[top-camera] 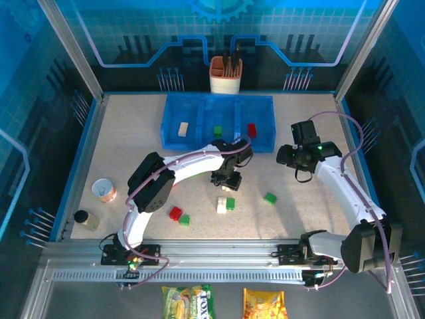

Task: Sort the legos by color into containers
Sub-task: Pick up the lego from the center of the table.

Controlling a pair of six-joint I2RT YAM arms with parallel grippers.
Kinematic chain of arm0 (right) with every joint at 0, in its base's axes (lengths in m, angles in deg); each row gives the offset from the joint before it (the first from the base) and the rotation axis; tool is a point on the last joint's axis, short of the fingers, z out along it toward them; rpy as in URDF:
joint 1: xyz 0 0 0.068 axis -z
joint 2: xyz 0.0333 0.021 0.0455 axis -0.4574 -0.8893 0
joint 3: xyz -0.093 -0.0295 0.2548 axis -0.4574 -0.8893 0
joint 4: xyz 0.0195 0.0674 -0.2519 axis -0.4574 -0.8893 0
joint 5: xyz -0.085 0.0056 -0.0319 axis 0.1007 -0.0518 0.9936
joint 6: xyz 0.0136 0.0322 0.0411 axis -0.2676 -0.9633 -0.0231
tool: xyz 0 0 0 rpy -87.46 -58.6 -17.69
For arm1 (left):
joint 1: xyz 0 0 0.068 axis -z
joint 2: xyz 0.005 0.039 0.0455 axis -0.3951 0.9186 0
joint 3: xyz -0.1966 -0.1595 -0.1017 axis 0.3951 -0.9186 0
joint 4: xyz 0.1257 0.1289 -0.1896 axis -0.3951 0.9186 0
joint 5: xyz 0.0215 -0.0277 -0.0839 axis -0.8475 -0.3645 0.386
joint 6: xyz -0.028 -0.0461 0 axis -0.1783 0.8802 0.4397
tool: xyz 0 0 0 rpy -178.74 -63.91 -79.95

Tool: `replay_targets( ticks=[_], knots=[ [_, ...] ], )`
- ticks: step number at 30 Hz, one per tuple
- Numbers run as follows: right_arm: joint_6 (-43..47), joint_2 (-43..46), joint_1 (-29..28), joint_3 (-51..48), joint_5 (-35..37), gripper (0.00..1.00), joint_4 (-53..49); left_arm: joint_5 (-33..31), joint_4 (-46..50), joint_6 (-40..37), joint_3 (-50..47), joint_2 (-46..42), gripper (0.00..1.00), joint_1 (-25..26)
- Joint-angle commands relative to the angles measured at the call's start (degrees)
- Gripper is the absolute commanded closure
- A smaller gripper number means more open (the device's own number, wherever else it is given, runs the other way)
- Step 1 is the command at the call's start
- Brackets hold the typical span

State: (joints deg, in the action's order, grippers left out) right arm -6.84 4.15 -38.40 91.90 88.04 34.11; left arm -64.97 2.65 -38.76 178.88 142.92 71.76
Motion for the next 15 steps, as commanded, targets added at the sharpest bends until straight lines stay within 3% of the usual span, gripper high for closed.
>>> replay_targets(
  ticks=[1,15],
  knots=[
    [0.74,-0.49,0.8,-0.64,-1.05,0.45,-0.5,-0.64,1.74,-0.93,1.47,1.26,0.46,0.47],
    [0.46,-0.47,0.79,-0.47,-1.62,0.45,-0.67,-0.51,1.81,-1.64,2.66,1.56,0.59,0.47]
  ],
)
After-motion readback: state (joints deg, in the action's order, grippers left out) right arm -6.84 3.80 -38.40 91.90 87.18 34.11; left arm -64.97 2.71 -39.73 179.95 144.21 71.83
